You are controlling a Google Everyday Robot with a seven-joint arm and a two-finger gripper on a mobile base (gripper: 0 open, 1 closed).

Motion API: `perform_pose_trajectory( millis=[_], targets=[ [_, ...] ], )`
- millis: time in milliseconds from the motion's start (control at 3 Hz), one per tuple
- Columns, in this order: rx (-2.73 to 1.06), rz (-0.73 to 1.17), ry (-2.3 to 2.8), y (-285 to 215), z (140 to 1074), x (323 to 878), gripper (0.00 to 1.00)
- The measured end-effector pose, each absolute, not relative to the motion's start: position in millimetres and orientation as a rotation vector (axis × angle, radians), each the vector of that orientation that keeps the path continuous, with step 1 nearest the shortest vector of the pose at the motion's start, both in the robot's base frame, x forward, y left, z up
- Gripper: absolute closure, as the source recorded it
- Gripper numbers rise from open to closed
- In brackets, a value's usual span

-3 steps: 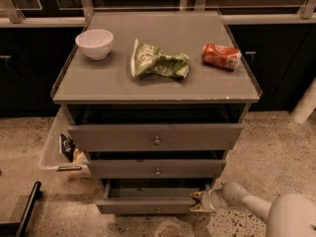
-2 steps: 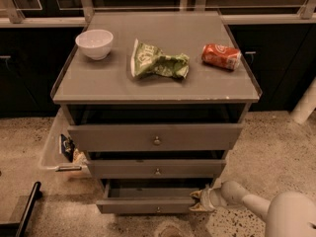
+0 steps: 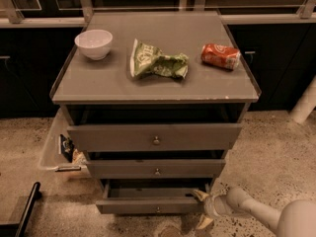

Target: Open bottom drawer

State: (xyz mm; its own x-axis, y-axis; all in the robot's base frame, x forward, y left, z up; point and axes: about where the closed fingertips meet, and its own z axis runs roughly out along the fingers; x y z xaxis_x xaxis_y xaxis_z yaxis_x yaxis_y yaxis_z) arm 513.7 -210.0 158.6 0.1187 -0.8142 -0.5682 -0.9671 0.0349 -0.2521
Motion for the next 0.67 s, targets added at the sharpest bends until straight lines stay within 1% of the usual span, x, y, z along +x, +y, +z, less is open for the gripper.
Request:
perform_pose_trajectory(
  millis=[333,667],
  targets=[
    [-1.802,0.361,1.723,-218.0,155.2,487.3,0.38],
    [-1.802,0.381,1.722,-221.4,152.6,472.6,0.61]
  ],
)
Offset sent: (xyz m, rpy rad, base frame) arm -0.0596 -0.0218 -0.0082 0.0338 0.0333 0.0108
